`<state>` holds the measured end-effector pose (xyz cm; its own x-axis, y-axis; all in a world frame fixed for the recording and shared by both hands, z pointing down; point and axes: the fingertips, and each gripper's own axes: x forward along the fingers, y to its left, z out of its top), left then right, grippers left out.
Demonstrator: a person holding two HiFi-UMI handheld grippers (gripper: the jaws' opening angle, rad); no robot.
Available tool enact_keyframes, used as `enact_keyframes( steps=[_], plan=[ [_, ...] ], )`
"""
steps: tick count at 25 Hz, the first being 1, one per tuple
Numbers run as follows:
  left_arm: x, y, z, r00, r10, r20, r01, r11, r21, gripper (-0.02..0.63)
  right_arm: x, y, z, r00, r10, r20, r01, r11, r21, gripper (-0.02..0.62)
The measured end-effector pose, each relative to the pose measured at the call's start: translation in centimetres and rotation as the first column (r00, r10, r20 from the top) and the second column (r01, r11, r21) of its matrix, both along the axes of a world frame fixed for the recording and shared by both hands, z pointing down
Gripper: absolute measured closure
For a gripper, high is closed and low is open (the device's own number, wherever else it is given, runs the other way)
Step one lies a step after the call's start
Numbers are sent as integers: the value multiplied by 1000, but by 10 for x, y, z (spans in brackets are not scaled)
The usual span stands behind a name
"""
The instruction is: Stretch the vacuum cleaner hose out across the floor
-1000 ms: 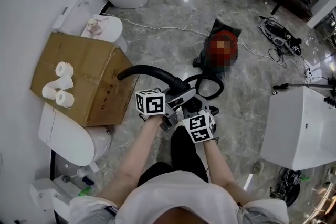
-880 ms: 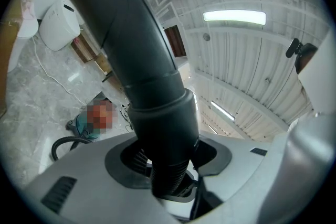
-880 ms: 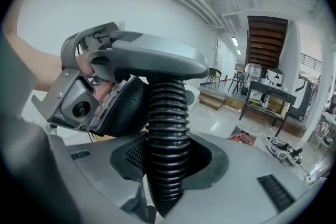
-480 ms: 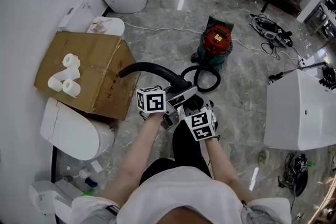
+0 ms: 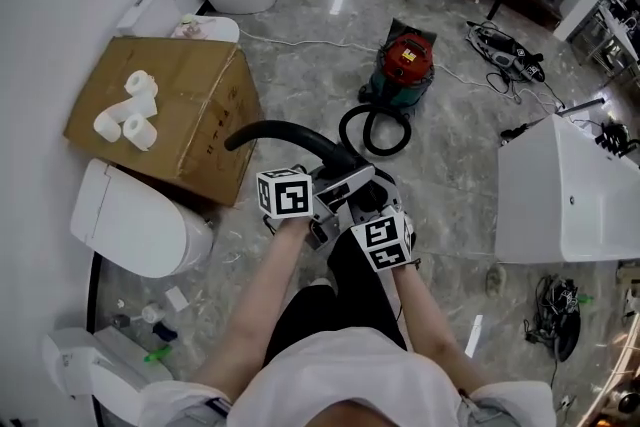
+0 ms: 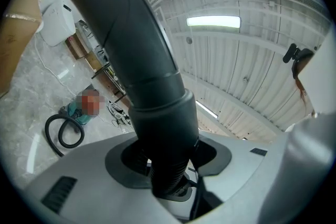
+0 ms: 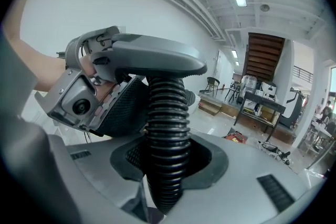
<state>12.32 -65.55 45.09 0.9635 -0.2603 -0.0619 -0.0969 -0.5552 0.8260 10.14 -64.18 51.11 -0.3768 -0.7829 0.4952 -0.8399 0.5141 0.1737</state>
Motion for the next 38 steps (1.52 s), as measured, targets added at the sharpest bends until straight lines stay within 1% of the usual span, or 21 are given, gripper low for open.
enact_keyframes(
  steps=[6, 10, 12, 16, 23, 28, 34, 38],
  plan=[
    [-13, 35, 0, 999, -41, -8, 41, 999, -15, 402, -11, 35, -1, 999, -31, -7, 31, 999, 13, 449],
    [-11, 56, -3, 998, -59, -23, 58, 998, -23, 402, -9, 57, -5, 999, -50, -11, 50, 998, 25, 449],
    [-5, 71, -7, 998, -53, -18, 53, 999, -11, 402, -3, 71, -8, 999, -48, 0, 48, 998, 27, 449],
    [20, 107, -12, 1000, -28, 2, 28, 999, 22, 402, 20, 105, -12, 999, -33, 22, 33, 999, 31, 449],
    [49, 168, -8, 1000, -30, -8, 30, 999, 17, 402, 50, 166, -7, 999, -34, 12, 33, 999, 17, 449],
    [69, 208, -13, 1000, -18, 8, 18, 999, 51, 401, 68, 202, -12, 999, -23, 26, 22, 999, 39, 449],
    [84, 255, -18, 999, -31, 29, 28, 997, 72, 400, 81, 249, -15, 998, -37, 59, 35, 999, 30, 449],
    [89, 289, -17, 998, -54, 18, 53, 997, 55, 400, 87, 284, -14, 997, -66, 43, 65, 997, 30, 449]
  ],
)
